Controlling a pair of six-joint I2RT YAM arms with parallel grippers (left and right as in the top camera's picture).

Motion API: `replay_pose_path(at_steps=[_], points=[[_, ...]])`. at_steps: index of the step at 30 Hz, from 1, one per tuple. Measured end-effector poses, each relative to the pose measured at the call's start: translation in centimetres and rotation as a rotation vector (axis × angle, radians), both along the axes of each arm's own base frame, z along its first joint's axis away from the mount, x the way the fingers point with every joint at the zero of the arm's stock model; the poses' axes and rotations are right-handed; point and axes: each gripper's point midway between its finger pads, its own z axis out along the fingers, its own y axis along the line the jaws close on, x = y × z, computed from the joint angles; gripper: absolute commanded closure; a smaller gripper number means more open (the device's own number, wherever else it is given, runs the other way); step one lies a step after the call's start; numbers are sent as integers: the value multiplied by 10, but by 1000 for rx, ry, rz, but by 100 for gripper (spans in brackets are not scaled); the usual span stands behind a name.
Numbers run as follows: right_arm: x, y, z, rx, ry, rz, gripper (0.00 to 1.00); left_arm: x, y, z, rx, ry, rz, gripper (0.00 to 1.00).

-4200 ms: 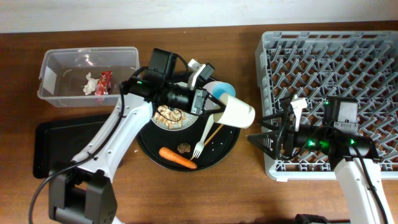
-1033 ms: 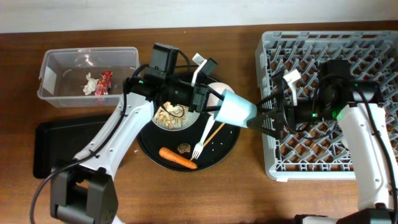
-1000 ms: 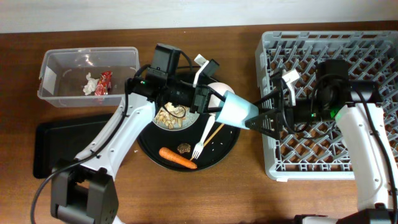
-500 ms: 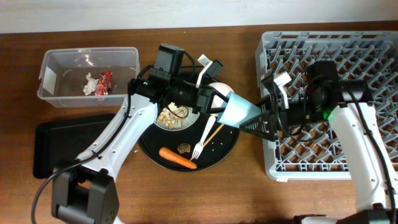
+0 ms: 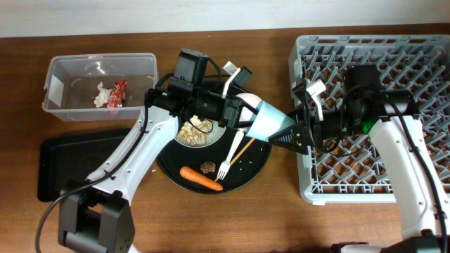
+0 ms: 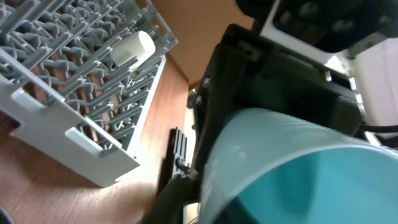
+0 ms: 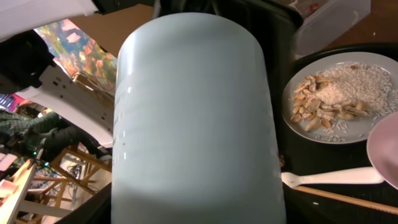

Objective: Sort waste into correct bins and load items into the dishwasher rack

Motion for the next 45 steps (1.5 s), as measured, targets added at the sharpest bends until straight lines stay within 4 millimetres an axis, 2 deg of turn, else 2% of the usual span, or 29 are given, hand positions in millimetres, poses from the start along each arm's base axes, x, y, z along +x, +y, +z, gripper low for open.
replay_pose_path(at_steps=[3,5,6,7,8,9,11,13,14,16,17,18,20,21,25,29,30,32,33,34,35,36,37,39,40,41,43,44,45], points=[[2,-6,-17,-106,21,-22,48,9,1,-12,64,-4,57,64],[9,-24,-40,-256,116,-117,49,28,25,-55,308,16,219,64],[19,-54,-55,-367,233,-268,48,33,44,-76,447,33,295,63],[29,-90,-63,-478,322,-436,49,43,85,-102,669,25,424,62],[33,-116,-63,-546,385,-560,48,44,109,-110,781,20,481,62],[35,-162,-59,-638,457,-761,49,46,132,-115,879,9,536,62],[32,-222,-58,-743,527,-1009,48,52,153,-120,959,-9,588,63],[14,-284,-68,-889,640,-1257,48,54,160,-122,996,-26,608,63],[10,-301,-77,-933,687,-1301,47,55,161,-122,1001,-27,610,63],[12,-318,-102,-996,779,-1306,44,55,162,-122,1005,-28,612,63],[16,-323,-122,-1026,840,-1286,38,55,162,-122,1004,-29,612,63],[18,-326,-133,-1036,868,-1279,34,54,162,-123,1006,-26,611,63],[25,-329,-143,-1035,879,-1282,1,54,162,-123,1007,-26,610,62],[29,-330,-145,-1024,871,-1286,1,54,162,-123,1007,-25,610,60],[37,-315,-145,-928,882,-1253,1,53,162,-123,1008,-24,609,59],[30,-299,-144,-877,940,-1198,0,53,162,-123,1009,-23,609,58],[30,-295,-143,-856,943,-1187,0,53,162,-123,1009,-23,609,53],[31,-277,-126,-769,907,-1137,3,53,162,-123,1009,-27,606,52],[32,-257,-100,-710,801,-1093,3,53,162,-123,1009,-26,607,52],[33,-219,-63,-656,635,-1019,5,53,162,-123,1009,-26,607,52],[40,-198,-48,-652,518,-971,7,54,162,-123,1007,-29,608,52],[51,-164,-36,-643,399,-880,8,56,162,-122,1004,-36,614,52],[55,-114,-31,-636,299,-732,7,55,163,-123,1012,-32,612,52],[76,-66,-32,-660,164,-655,6,50,173,-127,1061,-17,617,52],[95,-34,-44,-681,91,-619,7,48,190,-130,1112,11,640,51],[111,-20,-52,-691,46,-618,9,49,209,-132,1142,42,676,51],[131,-8,-82,-731,61,-624,15,52,241,-133,1162,102,742,51],[151,-10,-123,-787,128,-675,25,54,258,-133,1168,131,785,51],[162,-9,-139,-796,140,-697,31,55,260,-133,1169,133,788,51]])
